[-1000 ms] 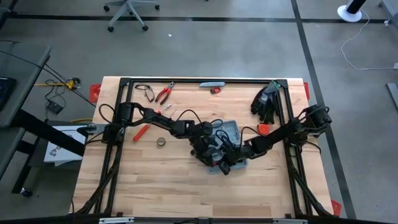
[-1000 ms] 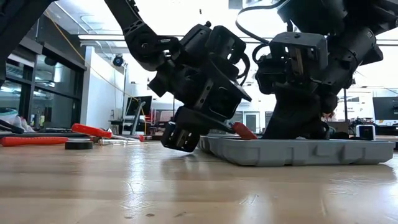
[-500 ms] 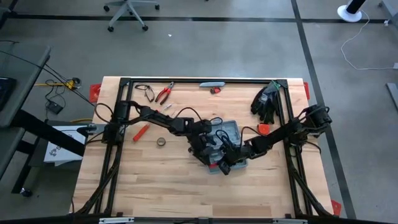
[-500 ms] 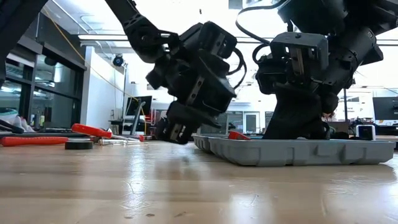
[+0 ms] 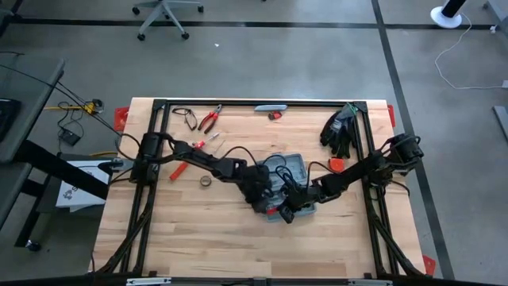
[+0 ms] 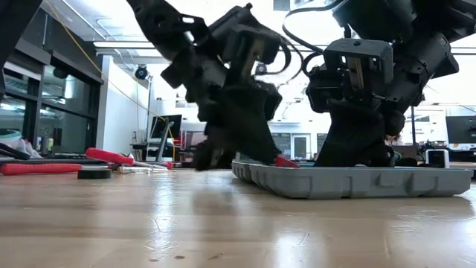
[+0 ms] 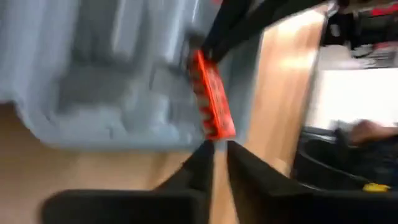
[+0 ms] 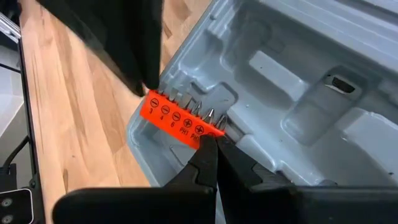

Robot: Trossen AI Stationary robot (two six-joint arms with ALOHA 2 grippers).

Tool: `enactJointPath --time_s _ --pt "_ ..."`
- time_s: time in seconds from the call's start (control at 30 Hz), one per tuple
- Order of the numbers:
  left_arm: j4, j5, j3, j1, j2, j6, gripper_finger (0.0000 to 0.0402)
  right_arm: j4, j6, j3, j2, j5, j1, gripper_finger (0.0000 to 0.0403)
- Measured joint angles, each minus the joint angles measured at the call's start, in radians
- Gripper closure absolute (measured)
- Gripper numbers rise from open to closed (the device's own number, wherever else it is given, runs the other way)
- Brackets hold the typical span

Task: Prefit tool cases
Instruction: Put the orange multi-bit set into the gray tool case

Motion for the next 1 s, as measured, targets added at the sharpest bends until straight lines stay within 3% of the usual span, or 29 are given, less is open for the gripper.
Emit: enactJointPath --time_s 0.17,0.53,0.83,1.0 --pt "0.026 -0.072 0.0 -0.017 -0.014 0.14 0.0389 0.0 0.001 0.0 0.0 0.003 0.0 0.0403" --pt "-0.071 -0.141 0.001 -0.016 -0.023 0.16 0.0401 0.002 0.002 0.0 0.0 0.0 0.0 0.0403" --pt "-0.066 -0.04 0.001 -0.037 -0.105 0.323 0.0401 0.004 0.007 0.0 0.0 0.006 -0.001 0.0403" --pt "-0.038 -0.007 0.001 -0.043 -0.084 0.343 0.0401 0.003 0.007 0.0 0.0 0.002 -0.008 0.0403"
